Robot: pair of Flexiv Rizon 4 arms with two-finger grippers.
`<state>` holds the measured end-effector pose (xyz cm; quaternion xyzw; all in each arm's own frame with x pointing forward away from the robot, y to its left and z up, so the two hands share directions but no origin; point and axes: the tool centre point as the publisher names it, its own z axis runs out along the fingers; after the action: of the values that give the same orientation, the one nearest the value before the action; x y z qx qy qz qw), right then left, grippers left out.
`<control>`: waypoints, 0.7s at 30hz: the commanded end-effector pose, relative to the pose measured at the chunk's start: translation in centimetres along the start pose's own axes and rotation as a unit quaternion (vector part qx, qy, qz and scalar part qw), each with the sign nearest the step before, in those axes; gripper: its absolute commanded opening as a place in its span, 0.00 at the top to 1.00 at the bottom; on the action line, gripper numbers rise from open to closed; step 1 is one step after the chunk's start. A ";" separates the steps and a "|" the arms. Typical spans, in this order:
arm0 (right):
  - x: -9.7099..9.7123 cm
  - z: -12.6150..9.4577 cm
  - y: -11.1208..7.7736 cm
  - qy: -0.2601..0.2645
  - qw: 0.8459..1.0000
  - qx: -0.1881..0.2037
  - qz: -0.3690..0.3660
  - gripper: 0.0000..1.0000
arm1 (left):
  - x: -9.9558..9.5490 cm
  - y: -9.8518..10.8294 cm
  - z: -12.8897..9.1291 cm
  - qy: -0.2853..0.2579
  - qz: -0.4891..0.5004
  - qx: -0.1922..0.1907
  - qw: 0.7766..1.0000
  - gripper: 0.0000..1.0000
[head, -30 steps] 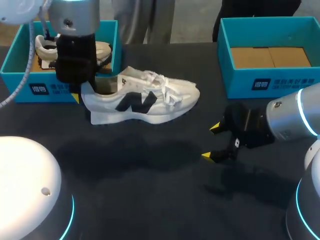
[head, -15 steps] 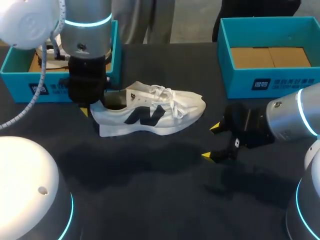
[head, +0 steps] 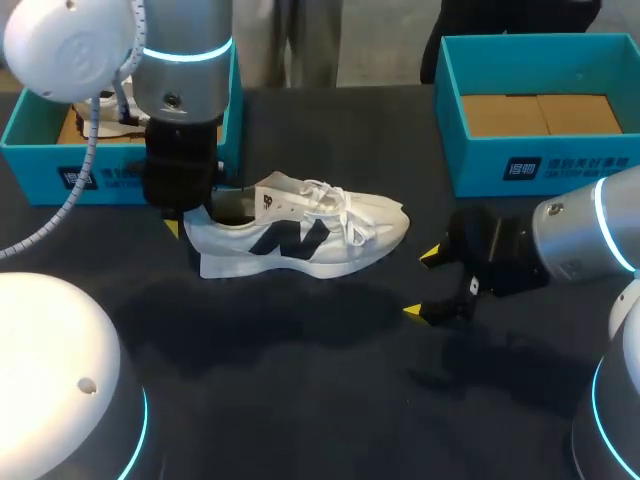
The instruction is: Take the shoe out of the shoebox, open the shoe tongue, remove and reinsert the insole, then place the shoe into the shoebox
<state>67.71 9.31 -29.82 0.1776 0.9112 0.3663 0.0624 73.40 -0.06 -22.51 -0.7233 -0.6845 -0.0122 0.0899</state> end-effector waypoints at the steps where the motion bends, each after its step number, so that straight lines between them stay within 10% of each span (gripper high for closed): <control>1: 0.1 0.0 0.0 -0.001 1.000 0.001 0.000 0.00 | -0.1 0.5 0.1 0.005 -0.001 0.004 1.000 1.00; 21: -4.1 -4.6 -1.7 -0.047 0.997 0.055 -0.007 0.00 | -1.7 2.6 1.8 -0.002 0.042 0.008 0.999 1.00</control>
<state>70.66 4.96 -29.26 0.1859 0.9208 0.3277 0.1014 75.37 -1.17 -24.49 -0.7482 -0.6568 -0.0016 0.0945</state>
